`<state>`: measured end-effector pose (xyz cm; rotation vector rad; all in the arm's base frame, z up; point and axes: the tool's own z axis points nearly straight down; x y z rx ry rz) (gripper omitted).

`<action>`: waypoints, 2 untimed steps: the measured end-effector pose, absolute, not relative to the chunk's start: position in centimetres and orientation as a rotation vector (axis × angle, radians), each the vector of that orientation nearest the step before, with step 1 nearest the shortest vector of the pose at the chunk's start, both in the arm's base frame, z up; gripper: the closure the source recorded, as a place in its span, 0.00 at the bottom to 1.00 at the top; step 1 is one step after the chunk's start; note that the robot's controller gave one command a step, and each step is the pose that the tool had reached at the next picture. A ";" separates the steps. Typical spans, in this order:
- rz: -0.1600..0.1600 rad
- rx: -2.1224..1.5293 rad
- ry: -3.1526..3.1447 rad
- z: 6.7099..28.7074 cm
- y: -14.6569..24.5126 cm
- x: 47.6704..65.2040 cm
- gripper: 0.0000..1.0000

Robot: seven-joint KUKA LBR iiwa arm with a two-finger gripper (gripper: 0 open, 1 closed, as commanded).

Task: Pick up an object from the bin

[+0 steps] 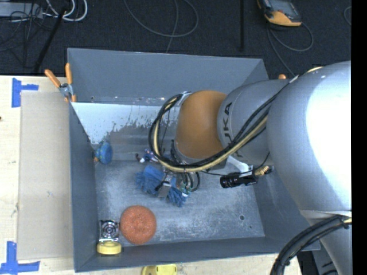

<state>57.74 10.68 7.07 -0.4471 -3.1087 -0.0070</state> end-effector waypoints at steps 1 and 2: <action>-0.004 -0.447 -3.104 7.4 10.6 57.6 1.00; -0.002 -0.446 -3.101 9.1 10.6 57.5 1.00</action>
Offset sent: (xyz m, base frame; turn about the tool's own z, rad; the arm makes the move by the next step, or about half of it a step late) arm 0.0001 0.0000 0.0549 0.0000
